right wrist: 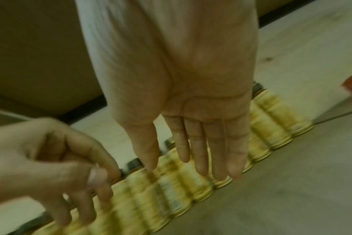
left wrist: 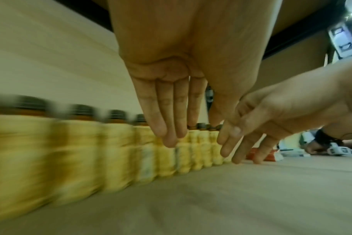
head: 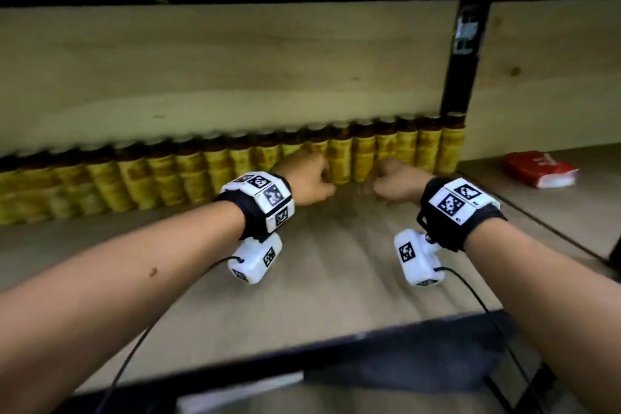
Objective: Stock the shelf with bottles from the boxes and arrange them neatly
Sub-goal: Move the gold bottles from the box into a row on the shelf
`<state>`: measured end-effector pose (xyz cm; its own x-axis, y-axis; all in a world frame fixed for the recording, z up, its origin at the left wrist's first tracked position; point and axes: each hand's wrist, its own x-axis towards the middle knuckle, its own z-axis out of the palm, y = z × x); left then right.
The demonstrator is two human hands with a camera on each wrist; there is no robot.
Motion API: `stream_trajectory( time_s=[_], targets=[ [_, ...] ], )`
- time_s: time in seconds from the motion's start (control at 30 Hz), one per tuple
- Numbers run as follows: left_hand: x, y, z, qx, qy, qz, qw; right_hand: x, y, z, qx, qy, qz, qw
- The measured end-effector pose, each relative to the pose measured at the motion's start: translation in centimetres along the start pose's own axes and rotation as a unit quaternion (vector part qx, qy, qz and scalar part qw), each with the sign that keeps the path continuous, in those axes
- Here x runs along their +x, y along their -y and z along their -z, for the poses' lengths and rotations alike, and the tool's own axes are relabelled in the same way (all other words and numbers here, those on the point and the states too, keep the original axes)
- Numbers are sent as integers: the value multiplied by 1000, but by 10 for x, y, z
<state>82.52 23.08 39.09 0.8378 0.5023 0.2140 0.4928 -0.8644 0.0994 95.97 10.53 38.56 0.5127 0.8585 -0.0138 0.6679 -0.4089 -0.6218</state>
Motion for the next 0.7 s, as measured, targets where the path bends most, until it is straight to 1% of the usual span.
stream_trajectory(
  time_s=[0.1, 0.17, 0.23, 0.3, 0.33, 0.37, 0.4, 0.47, 0.53, 0.57, 0.6, 0.67, 0.7],
  targets=[
    [-82, 40, 11, -41, 13, 54, 998, -33, 52, -46, 25, 58, 32, 997],
    [-134, 60, 18, -106, 11, 94, 990, -59, 83, -79, 27, 86, 43, 995],
    [-183, 77, 20, -181, 8, 127, 975, -85, 108, -112, 22, 111, 54, 992],
    [-228, 90, 19, -228, -7, 143, 963, -113, 128, -143, 11, 128, 61, 990],
    [-249, 95, 16, -263, -10, 148, 953, -128, 135, -158, 10, 133, 60, 989],
    [-269, 98, 13, -312, -10, 153, 938, -143, 140, -171, 10, 133, 59, 989],
    [-288, 101, 8, -367, -8, 158, 917, -157, 144, -184, 8, 126, 57, 990],
    [-325, 107, -5, -468, -3, 180, 865, -184, 147, -207, 21, 113, 45, 992],
    [-371, 114, -28, -554, -9, 226, 801, -212, 138, -234, 77, 124, 13, 989],
    [-390, 117, -44, -591, -24, 259, 763, -222, 130, -244, 115, 131, -7, 985],
    [-413, 121, -65, -622, -40, 309, 719, -233, 117, -259, 150, 138, -40, 978],
    [-456, 129, -120, -649, -60, 433, 622, -252, 85, -290, 211, 136, -116, 961],
    [-477, 133, -155, -650, -58, 495, 574, -260, 64, -305, 251, 125, -158, 947]
  ],
)
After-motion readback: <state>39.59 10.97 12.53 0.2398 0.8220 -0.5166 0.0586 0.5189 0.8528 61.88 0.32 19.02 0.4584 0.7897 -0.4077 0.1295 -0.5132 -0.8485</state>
